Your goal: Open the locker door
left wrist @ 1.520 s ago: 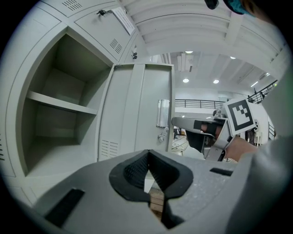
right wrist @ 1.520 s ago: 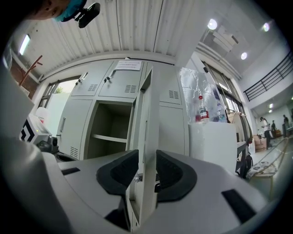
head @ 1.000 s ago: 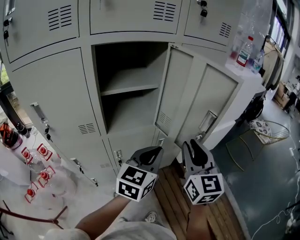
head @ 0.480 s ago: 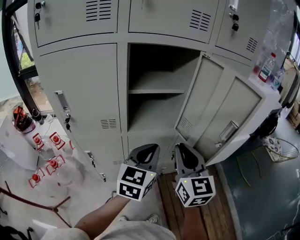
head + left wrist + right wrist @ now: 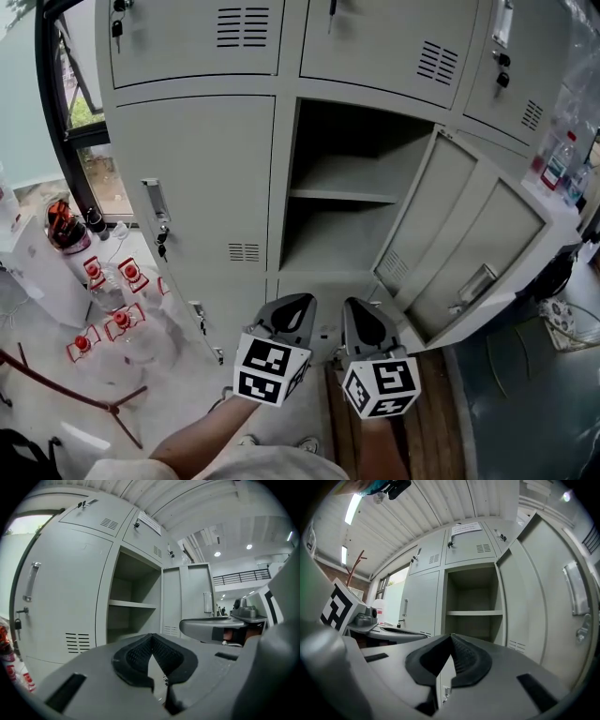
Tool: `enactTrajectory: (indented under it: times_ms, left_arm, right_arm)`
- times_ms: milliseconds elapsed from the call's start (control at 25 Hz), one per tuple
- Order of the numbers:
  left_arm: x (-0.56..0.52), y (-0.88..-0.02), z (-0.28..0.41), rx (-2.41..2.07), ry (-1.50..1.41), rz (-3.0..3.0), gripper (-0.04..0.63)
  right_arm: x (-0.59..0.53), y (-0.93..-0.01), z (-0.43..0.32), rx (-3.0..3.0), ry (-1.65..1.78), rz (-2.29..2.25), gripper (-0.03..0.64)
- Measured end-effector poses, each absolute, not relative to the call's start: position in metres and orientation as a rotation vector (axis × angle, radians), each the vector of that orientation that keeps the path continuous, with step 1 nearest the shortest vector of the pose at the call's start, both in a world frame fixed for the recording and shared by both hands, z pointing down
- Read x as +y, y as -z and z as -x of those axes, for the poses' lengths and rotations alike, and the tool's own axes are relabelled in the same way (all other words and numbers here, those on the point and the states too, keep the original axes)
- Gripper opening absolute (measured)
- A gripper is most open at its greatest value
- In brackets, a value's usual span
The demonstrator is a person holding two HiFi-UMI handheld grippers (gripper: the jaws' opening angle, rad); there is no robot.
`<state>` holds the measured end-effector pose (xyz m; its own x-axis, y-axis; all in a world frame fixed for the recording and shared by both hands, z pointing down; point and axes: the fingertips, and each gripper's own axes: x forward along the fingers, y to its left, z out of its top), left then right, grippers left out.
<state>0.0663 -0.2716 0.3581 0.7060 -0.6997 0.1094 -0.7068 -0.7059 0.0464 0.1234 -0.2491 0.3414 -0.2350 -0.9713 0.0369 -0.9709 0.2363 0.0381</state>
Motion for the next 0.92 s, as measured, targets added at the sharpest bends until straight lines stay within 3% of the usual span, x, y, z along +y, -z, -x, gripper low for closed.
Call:
enactTrajectory:
  times_ms: [920]
  left_arm:
    - [-0.273,-0.358,-0.08,-1.137,-0.132,-2.838,0.006]
  right_arm:
    - [-0.255,-0.347,-0.128,-2.459,-0.002,-1.886,0.003]
